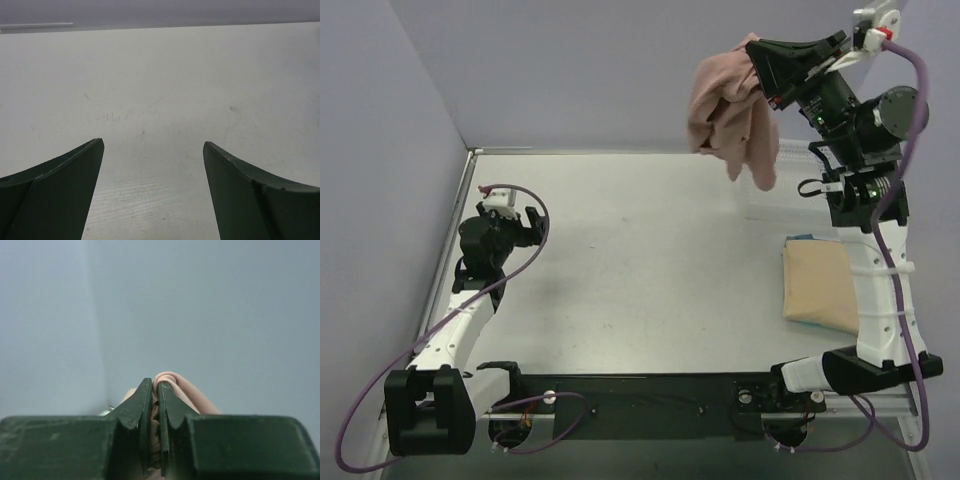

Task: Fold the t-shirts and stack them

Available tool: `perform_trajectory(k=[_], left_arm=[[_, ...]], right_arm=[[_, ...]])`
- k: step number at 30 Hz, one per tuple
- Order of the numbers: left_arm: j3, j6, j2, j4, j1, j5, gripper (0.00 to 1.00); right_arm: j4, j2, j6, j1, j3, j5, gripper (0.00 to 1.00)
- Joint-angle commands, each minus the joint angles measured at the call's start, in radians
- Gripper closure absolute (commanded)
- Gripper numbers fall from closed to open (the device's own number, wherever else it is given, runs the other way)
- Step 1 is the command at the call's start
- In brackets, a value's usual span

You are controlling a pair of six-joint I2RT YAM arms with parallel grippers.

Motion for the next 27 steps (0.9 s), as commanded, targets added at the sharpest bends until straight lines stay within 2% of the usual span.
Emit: perform_trajectory(k=[1,5,7,11,14,15,16,17,18,19,20,21,22,23,26,27], left_arm=[[-0.027,0.002,-0.053,0.085,0.001,-0.075,0.08],[-0.035,0.054,-0.075,0.104,0.001,-0.180,0.08],[-0.036,0.139,-0.080,0.125,0.001,-0.234,0.08],[-0.033,0.319,-0.063,0.171,0.001,-0.384,0.08],[-0.032,0.422,-0.054,0.174,0.001,-0.354,0.09],[-0.030,0.426,-0.054,0.174,0.001,-0.334,0.09],[-0.029,0.425,-0.054,0.173,0.001,-0.326,0.09],[-0.029,0.414,-0.055,0.173,0.001,-0.310,0.09],[-0.029,0.407,-0.057,0.164,0.001,-0.303,0.09],[-0.027,0.393,-0.061,0.153,0.001,-0.274,0.09],[-0.027,0.388,-0.063,0.127,0.001,-0.256,0.09],[-0.024,0.376,-0.070,0.107,0.001,-0.221,0.10],[-0.024,0.367,-0.072,0.079,0.001,-0.211,0.10],[-0.024,0.342,-0.078,0.067,0.001,-0.207,0.10],[-0.026,0.285,-0.087,0.009,0.001,-0.210,0.11],[-0.026,0.269,-0.090,-0.005,0.001,-0.201,0.11]], right_arm=[[0.350,-0.051,0.164,0.075,-0.059,-0.283,1.00],[0.323,-0.039,0.198,0.146,-0.122,-0.256,1.00],[0.269,-0.017,0.208,0.169,-0.161,-0.204,1.00],[0.127,0.126,0.338,0.193,-0.232,-0.076,1.00],[0.019,0.275,0.333,0.192,-0.202,-0.047,1.00],[-0.062,0.353,0.267,0.190,-0.183,-0.030,0.96],[-0.097,0.387,0.212,0.189,-0.154,0.037,0.84],[-0.189,0.465,0.128,0.186,-0.136,0.075,0.82],[-0.240,0.504,0.103,0.172,-0.073,0.171,0.73],[-0.359,0.599,0.081,0.149,-0.027,0.248,0.64],[-0.444,0.643,0.081,0.135,0.098,0.267,0.55],[-0.573,0.720,0.082,0.117,0.148,0.290,0.51],[-0.607,0.745,0.079,0.112,0.194,0.296,0.47],[-0.621,0.733,0.044,0.115,0.179,0.290,0.46],[-0.524,0.598,-0.170,0.187,-0.093,0.232,0.43],[-0.523,0.554,-0.206,0.216,-0.128,0.217,0.42]])
